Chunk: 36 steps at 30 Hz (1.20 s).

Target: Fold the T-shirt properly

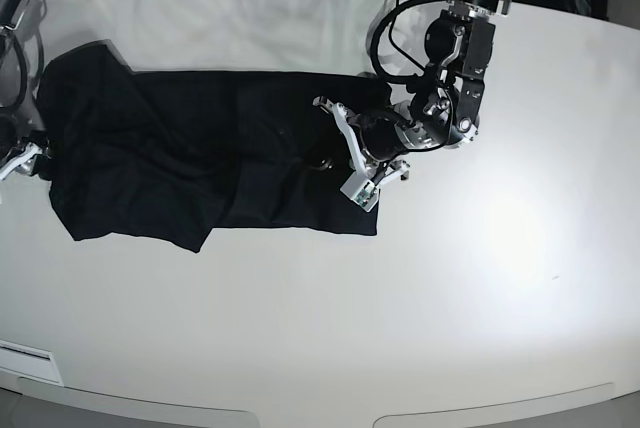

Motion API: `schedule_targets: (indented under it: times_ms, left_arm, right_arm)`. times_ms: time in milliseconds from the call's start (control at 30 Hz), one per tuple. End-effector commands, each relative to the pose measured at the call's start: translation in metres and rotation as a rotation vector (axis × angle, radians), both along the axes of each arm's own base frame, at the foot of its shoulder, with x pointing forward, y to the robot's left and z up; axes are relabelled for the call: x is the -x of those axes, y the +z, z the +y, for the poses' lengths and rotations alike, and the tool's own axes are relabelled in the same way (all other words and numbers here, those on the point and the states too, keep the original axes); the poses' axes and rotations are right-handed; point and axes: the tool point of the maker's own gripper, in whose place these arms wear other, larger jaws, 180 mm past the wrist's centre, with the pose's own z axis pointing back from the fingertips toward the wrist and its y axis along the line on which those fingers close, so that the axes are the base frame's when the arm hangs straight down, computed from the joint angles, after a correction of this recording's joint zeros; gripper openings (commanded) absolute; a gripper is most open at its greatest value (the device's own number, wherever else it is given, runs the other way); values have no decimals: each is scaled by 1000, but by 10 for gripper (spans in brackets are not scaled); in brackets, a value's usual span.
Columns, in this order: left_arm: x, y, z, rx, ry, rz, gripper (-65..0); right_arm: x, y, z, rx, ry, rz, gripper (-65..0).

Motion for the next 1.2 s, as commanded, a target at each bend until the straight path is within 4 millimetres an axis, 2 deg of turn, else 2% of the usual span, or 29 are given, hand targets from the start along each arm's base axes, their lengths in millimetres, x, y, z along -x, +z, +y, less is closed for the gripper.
schedule_targets:
  times_ms: [0, 100, 267, 400, 533, 600, 700, 800, 967, 1100, 1167]
  left_arm:
    - [17, -34, 33, -208, -5, 108, -650]
    - [18, -35, 35, -213, -4, 112, -650]
    - [18, -31, 28, -165, -3, 120, -650]
    - [18, -31, 29, -171, -2, 120, -650]
    - [18, -31, 30, -168, -1, 120, -650]
    - [19, -30, 27, -158, -12, 117, -650]
    - [19, -23, 18, -109, -46, 108, -650]
    - [12, -9, 10, -55, -69, 79, -650]
    - [-7, 22, 4, 3, -78, 35, -647]
    - [-26, 45, 7, 63, -56, 6, -482]
    - [-34, 53, 10, 82, -40, -9, -425]
  right_arm:
    - [-4, 8, -9, -16, -6, -28, -345]
    - [11, -11, 5, -151, 27, 15, -345]
    - [25, -23, 46, -306, 143, 42, -345]
    - [22, -25, 75, -408, 160, 1, -346]
    - [21, -28, 90, -455, 159, -13, -354]
    - [20, -28, 91, -458, 156, -18, -415]
    - [15, -23, 88, -447, 158, -32, -650]
    - [7, -9, 75, -383, 179, -55, -650]
    - [-6, 30, 34, -126, 226, -92, -650]
    - [-15, 63, 2, 108, 239, -114, -650]
    - [-19, 79, -10, 206, 235, -120, -650]
